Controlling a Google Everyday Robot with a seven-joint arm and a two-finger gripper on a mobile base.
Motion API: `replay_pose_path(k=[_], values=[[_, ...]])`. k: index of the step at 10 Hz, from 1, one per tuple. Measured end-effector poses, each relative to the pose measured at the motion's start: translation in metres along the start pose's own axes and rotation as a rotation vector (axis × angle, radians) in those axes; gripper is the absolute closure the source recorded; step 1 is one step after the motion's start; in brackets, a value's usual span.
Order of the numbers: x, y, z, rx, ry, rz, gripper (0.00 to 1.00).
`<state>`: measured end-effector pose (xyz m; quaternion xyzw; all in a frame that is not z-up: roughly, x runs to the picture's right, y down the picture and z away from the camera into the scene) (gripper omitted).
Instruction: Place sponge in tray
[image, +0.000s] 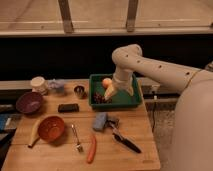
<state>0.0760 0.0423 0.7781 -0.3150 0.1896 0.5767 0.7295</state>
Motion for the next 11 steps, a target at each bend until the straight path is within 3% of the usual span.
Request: replay_pose_path(k=[2,4,7,9,11], values=[[-0.001,0.003,0.0,-0.003,0.0,-0.003,0.2],[0.004,-0.001,0.008,0.025,0.039,-0.015,0.2],[0.003,0.042,0.047,0.059,0.115,-0.127,0.2],[0.01,0.087,0.065,0.051,0.153,-0.208,0.2],[0.01,0.08,0.065,0.058,0.151,-0.199,0.2]])
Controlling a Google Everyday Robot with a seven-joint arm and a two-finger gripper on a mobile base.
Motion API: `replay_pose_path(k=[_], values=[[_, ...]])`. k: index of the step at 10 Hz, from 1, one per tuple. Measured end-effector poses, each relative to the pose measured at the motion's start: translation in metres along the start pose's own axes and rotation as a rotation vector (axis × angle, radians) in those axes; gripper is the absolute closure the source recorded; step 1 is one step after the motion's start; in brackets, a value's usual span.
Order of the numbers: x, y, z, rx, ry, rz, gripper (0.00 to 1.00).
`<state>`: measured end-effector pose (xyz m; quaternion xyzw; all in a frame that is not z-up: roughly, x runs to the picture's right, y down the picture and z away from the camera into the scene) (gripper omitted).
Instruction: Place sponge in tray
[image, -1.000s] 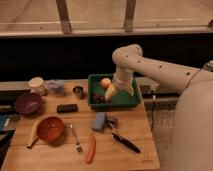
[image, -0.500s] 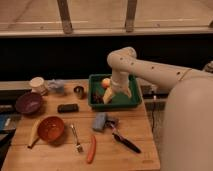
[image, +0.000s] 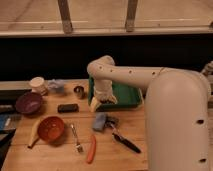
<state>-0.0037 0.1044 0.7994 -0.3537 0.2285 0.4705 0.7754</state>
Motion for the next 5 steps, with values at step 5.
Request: replay_pose_path(k=[5], values=[[-0.005,0.013,0.015,-0.035,0.027,-0.039,0.2]])
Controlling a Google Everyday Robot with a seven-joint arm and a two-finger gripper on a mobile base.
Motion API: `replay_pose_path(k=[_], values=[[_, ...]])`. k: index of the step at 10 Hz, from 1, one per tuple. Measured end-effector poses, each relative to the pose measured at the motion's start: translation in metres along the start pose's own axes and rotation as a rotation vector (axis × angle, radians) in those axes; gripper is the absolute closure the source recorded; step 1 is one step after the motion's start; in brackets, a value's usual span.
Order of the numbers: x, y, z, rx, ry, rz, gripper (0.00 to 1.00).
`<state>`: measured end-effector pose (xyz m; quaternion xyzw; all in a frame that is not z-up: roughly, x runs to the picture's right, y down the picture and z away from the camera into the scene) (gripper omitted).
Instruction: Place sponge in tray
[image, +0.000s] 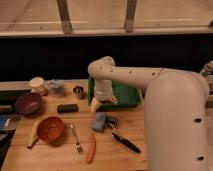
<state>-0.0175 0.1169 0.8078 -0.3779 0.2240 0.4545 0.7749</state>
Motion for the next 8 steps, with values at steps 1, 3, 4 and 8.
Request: replay_pose_path(k=[1,3,4,8], values=[[-0.003,0.005,0.009,-0.012,0.008,-0.013,0.2],[-0.004,0.008,0.016,-0.043,0.018,-0.025,0.2],[-0.003,0.009,0.016,-0.055,0.021,-0.026,0.2],[-0.001,0.006,0.028,-0.1,0.044,-0.016,0.2]])
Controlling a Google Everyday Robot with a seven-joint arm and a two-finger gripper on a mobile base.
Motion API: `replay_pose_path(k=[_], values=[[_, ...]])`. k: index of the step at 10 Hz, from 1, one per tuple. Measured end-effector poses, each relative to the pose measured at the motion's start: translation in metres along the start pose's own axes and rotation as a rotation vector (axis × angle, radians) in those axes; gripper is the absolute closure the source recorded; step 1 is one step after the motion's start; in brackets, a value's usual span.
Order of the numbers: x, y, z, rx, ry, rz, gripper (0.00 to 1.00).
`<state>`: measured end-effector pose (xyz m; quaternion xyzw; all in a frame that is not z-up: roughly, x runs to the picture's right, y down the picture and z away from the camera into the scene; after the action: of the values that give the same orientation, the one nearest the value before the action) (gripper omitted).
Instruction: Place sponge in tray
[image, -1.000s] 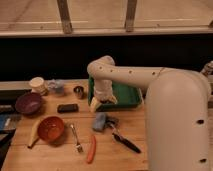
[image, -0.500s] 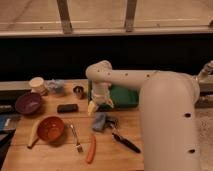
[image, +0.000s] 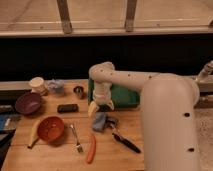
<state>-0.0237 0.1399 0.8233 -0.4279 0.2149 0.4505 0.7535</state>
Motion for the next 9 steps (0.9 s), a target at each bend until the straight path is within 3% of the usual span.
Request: replay_pose_path(k=[5,7,9], values=[[-0.01,-0.009,0.045,-0.065,0.068,0.004,0.22],[-0.013,-0.005,0.054,-0.056,0.08,-0.01,0.38],[-0.01,0.001,0.044,-0.029,0.074,-0.022,0.6]])
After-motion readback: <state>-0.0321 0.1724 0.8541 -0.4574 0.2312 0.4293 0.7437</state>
